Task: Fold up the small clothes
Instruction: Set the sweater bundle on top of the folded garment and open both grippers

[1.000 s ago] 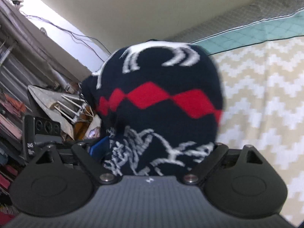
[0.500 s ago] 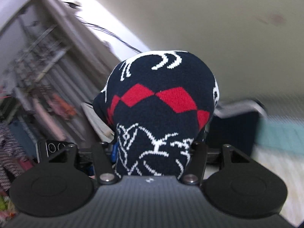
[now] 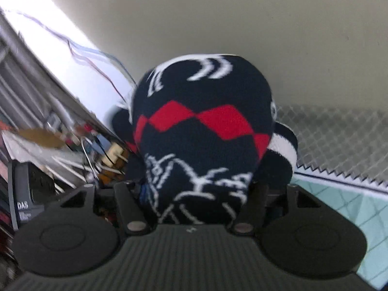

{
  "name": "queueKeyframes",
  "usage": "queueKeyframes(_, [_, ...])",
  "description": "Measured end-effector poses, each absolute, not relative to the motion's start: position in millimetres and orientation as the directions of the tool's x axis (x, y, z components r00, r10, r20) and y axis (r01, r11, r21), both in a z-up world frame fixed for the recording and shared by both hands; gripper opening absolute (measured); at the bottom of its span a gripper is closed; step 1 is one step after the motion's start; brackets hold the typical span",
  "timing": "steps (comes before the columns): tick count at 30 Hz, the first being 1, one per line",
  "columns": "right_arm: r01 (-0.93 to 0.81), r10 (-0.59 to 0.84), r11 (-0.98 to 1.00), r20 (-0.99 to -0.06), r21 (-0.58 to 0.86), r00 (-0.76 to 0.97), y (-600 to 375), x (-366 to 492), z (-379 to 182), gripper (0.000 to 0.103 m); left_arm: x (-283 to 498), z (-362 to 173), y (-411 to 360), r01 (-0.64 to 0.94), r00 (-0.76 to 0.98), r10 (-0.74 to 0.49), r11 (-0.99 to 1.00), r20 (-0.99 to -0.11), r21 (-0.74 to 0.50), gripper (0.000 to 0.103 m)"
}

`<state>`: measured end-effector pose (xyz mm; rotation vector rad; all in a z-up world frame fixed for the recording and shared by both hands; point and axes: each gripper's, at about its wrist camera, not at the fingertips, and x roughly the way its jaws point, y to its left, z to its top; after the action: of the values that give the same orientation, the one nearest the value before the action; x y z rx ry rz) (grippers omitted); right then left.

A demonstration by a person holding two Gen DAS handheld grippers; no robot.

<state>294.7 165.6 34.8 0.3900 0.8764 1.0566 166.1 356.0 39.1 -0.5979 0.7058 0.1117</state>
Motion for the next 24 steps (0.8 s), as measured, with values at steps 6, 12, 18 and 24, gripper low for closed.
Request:
queueKeyframes(6, [-0.633, 0.796, 0.591, -0.49, 0.5, 0.356, 132, 263, 70, 0.087, 124, 75, 350, -0.345, 0.789, -0.002, 0.826, -0.615, -0.445, 0.092])
queueKeyframes(12, [-0.624, 0.745, 0.654, -0.507, 0.428, 0.433, 39, 217, 51, 0.087, 59, 102, 301, -0.36, 0.794, 0.11, 0.877, -0.598, -0.317, 0.095])
queueKeyframes(18, [-0.56, 0.617, 0.773, -0.564, 0.299, 0.55, -12, 147, 26, 0.087, 26, 71, 193, -0.3, 0.754, 0.13, 0.94, -0.644, -0.161, 0.096])
queueKeyframes(24, [-0.447, 0.514, 0.854, -0.557, 0.265, 0.652, -81, 94, 4, 0.087, 8, 38, 83, -0.188, 0.735, 0.1, 0.98, -0.671, -0.06, 0.096])
